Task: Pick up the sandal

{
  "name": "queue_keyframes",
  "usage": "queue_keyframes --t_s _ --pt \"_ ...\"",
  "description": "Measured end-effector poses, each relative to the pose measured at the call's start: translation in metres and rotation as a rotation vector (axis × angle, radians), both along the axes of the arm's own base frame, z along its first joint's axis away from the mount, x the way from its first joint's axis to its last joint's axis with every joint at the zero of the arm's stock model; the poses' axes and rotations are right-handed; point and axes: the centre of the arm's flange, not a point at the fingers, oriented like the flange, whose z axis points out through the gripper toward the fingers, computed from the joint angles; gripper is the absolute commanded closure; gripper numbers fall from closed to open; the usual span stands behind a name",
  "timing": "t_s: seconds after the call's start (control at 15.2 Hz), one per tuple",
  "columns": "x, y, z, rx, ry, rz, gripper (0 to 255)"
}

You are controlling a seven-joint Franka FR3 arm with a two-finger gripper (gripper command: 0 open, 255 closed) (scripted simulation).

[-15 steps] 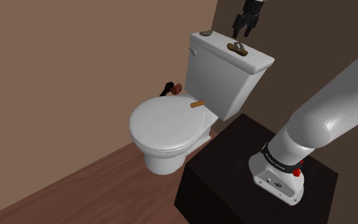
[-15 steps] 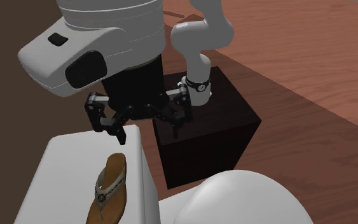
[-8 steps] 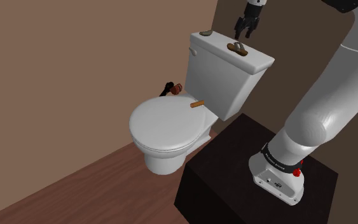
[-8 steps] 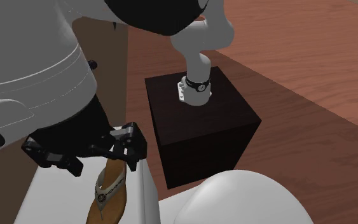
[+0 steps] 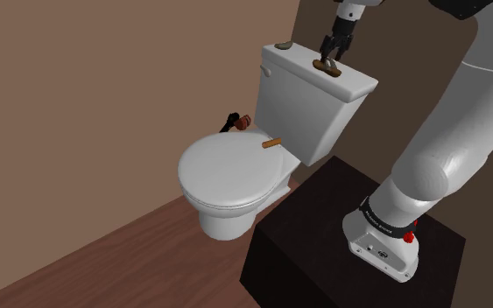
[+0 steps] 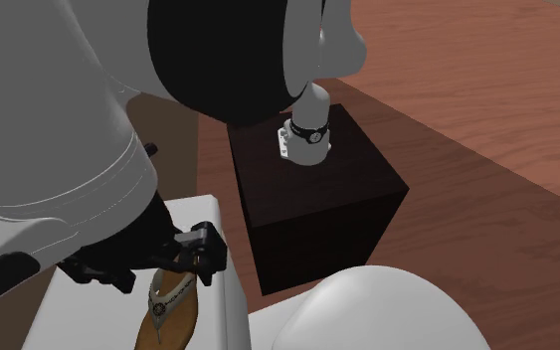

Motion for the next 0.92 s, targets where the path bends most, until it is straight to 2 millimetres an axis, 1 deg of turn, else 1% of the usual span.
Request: queue_keyframes --t_s 0.07,0.73,0.92 --pt "0.0 0.0 -0.002 0.0 0.0 0.0 255" --pt "0.0 0.0 -0.003 -0.001 -0.002 0.0 255" --pt "0.0 0.0 0.007 0.0 -0.001 0.0 255"
